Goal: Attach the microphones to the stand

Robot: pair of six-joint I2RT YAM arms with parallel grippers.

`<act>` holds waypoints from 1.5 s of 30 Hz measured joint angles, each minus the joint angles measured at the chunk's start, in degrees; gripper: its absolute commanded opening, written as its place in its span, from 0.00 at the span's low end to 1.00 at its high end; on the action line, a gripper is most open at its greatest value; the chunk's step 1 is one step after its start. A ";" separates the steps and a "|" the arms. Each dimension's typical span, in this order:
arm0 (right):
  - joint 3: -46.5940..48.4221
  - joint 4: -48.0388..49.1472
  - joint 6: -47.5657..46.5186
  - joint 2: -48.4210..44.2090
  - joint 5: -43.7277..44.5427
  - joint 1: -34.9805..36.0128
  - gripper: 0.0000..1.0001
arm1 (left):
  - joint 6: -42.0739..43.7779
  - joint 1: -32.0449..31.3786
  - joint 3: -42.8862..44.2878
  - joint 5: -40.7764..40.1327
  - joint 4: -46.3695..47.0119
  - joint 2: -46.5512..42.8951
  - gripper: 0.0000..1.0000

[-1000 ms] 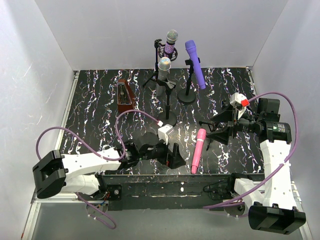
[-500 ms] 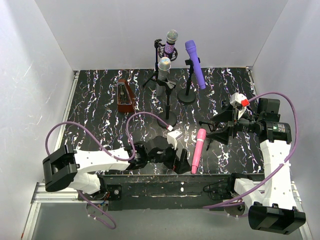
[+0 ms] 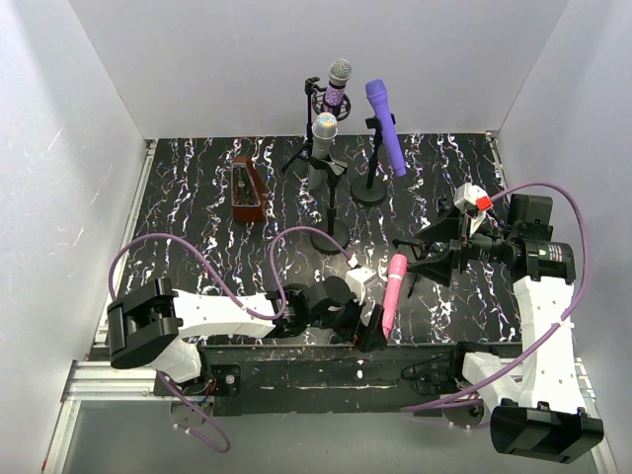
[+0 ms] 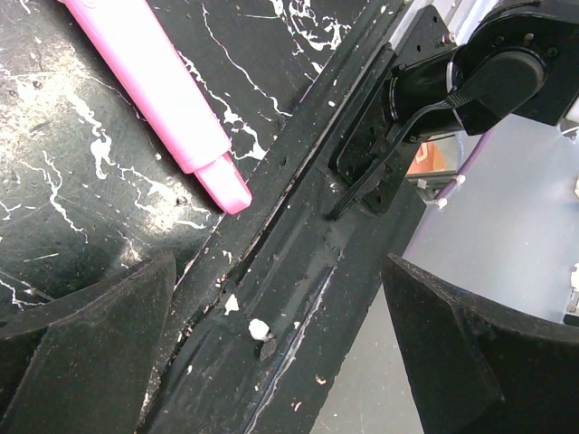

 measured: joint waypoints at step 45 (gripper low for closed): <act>-0.04 0.00 0.15 -0.15 -0.02 -0.37 0.91 | 0.15 -6.45 32.04 -31.08 -29.05 27.45 0.95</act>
